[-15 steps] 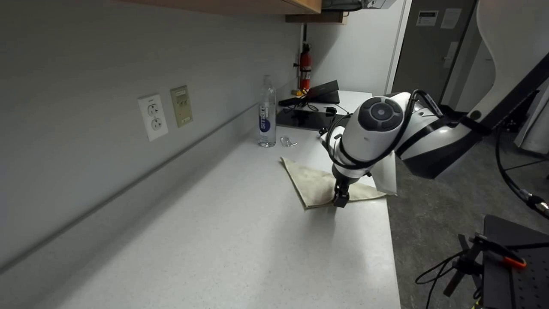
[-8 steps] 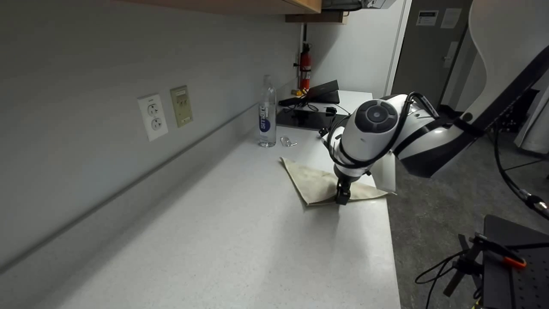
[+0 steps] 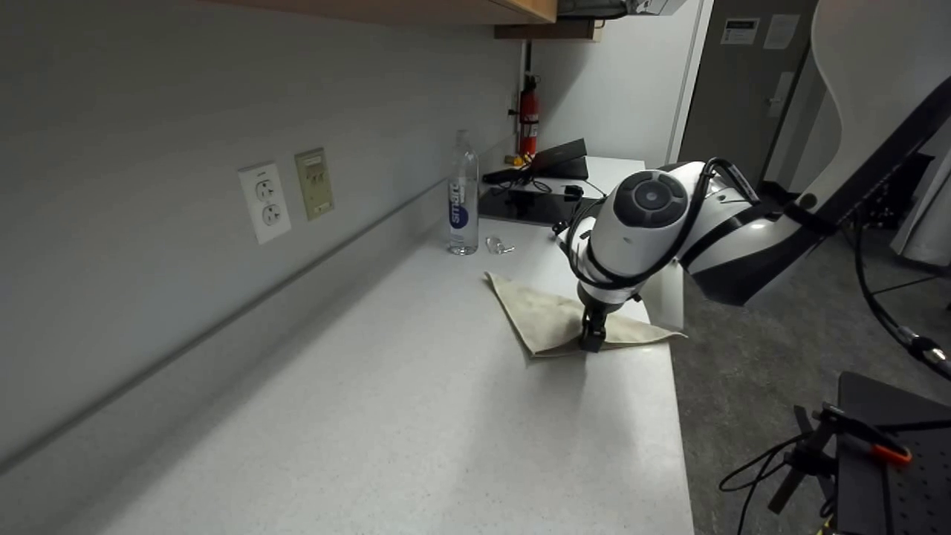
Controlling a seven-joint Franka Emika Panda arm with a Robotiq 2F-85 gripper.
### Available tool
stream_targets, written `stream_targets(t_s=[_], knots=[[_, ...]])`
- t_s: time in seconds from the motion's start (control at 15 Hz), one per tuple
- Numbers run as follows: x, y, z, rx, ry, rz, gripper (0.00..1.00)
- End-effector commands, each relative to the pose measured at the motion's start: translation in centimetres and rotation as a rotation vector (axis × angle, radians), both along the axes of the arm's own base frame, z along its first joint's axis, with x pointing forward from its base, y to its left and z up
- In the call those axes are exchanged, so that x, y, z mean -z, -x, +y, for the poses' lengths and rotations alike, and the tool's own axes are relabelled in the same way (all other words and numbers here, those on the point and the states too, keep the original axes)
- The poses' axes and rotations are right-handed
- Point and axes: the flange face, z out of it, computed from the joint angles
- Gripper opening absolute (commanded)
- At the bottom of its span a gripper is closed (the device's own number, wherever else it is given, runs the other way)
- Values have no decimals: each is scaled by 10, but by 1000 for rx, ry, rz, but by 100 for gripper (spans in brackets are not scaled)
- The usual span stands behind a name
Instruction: Unfold the towel and lay it flat on the countertop
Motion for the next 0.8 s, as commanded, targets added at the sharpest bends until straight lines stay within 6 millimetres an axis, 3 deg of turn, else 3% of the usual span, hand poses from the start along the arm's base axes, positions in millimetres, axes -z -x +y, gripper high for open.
stream_targets(t_s=[0.0, 0.33, 0.4, 0.47, 0.73], knots=[[-4, -5, -1, -14, 43, -5, 100], [-6, -9, -4, 5, 67, -11, 99], [-6, -10, -5, 10, 71, -13, 90], [-7, -10, -5, 12, 72, -14, 73], [-8, -14, -10, 41, 91, -15, 42]])
